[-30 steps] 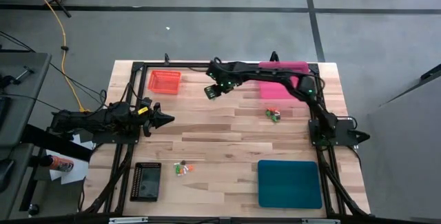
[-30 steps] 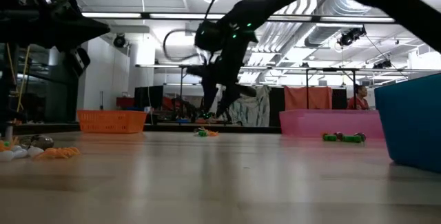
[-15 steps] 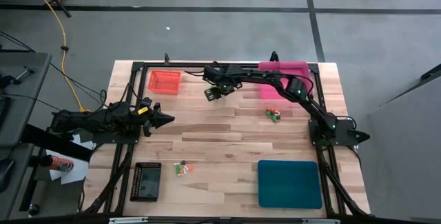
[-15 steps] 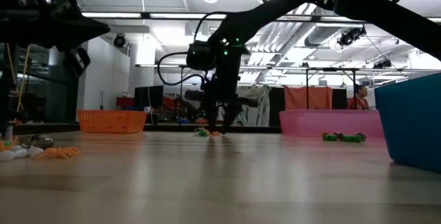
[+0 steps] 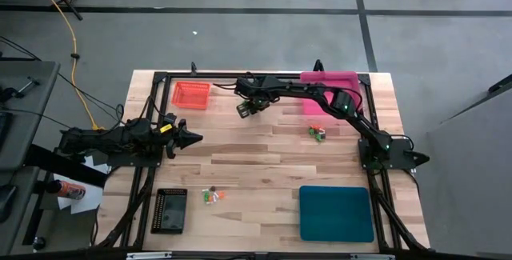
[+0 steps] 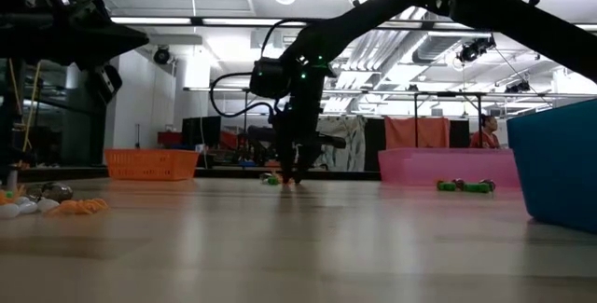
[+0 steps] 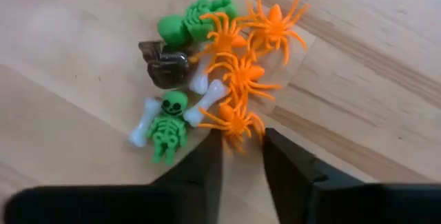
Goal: Sort Halloween decoration
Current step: Put the orange spider toy into the pink bin
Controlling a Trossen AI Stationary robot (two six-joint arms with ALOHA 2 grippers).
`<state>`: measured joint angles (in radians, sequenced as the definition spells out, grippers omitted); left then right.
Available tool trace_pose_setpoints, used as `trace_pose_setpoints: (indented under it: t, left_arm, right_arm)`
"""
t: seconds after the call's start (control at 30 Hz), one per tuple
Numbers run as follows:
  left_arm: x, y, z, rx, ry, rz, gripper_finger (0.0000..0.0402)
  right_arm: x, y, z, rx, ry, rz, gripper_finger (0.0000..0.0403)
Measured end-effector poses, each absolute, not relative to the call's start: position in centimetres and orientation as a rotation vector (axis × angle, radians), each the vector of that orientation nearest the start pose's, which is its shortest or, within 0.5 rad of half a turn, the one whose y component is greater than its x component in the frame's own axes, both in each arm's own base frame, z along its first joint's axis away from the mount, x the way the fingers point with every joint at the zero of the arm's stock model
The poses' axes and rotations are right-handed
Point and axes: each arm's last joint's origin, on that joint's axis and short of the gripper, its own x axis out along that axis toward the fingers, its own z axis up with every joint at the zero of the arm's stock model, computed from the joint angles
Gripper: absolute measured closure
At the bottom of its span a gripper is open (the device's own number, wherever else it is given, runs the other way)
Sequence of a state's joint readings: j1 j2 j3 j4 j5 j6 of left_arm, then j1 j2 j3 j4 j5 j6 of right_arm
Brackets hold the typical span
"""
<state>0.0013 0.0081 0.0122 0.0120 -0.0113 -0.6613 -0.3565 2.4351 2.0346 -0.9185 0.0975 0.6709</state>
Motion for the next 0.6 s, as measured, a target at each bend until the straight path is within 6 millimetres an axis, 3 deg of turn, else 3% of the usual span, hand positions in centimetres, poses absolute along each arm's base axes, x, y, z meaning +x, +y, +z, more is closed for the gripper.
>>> trace_pose_setpoints:
  t: [0.13, 0.33, 0.6]
  left_arm:
    - [9.7, 0.0, 16.8, -0.661, -0.020, 0.007, 0.0401]
    - [9.7, 0.0, 16.8, -0.661, -0.019, 0.007, 0.0401]
    - [9.7, 0.0, 16.8, -0.661, -0.018, 0.007, 0.0401]
  right_arm:
    - [46.1, -17.1, 14.3, 0.643, 1.189, -0.771, 0.0392]
    - [45.4, -15.8, 15.8, 0.496, 1.300, -0.678, 0.0401]
    - [44.1, -12.6, 20.8, 0.247, 1.367, -0.569, 0.0402]
